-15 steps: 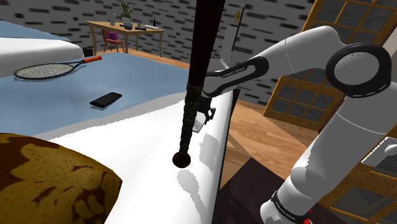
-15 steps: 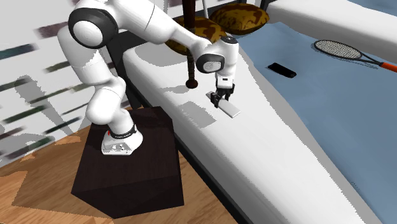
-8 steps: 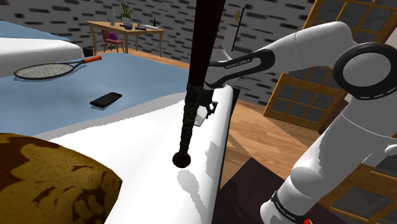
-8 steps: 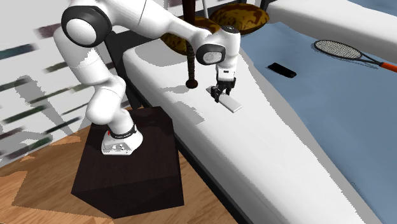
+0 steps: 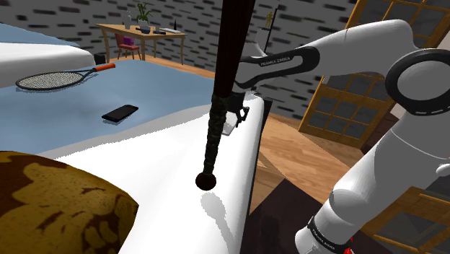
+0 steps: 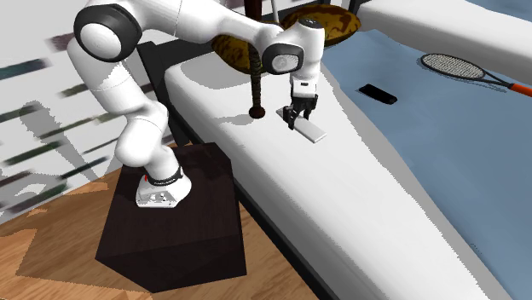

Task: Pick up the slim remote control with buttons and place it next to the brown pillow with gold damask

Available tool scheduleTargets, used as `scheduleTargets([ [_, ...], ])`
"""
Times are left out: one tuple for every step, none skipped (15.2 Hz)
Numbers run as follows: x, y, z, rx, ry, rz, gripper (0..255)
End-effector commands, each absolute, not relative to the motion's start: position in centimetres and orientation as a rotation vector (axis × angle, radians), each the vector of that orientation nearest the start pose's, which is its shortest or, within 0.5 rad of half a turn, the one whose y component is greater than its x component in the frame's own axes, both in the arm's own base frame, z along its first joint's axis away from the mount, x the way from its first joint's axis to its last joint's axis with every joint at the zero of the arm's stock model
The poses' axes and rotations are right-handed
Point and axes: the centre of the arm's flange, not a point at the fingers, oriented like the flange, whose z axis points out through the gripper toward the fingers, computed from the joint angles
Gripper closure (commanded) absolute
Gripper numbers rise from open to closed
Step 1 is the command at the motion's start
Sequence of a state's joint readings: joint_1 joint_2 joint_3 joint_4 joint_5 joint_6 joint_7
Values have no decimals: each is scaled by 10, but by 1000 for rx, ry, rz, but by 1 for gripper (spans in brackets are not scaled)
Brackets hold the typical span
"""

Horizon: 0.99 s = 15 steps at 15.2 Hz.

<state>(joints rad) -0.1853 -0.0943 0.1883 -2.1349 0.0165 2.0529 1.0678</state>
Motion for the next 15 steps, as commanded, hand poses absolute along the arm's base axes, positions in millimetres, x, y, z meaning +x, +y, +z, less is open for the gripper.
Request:
scheduleTargets([
  [522, 5, 459, -2698, 1604, -17, 255],
  [522, 5, 465, -2698, 1604, -17, 255],
  [522, 5, 470, -2698, 1604, -17, 255],
  [522, 5, 475, -2698, 1604, -17, 255],
  [522, 5, 481, -2698, 1604, -17, 255],
  [522, 5, 486, -2698, 1604, -17, 255],
  [522, 5, 491, -2698, 1604, -17, 255],
  [522, 5, 496, -2698, 1604, -17, 255],
  [522, 5, 502, -2698, 1604, -17, 255],
  [522, 5, 507, -2698, 1604, -17, 255],
  [522, 5, 512, -2698, 1604, -17, 255],
  [522, 5, 518, -2698, 1604, -17, 255],
  [522, 5, 523, -2698, 1604, -17, 255],
  [522, 5, 528, -2698, 1604, -17, 255],
  [522, 5, 533, -2698, 1604, -17, 255],
])
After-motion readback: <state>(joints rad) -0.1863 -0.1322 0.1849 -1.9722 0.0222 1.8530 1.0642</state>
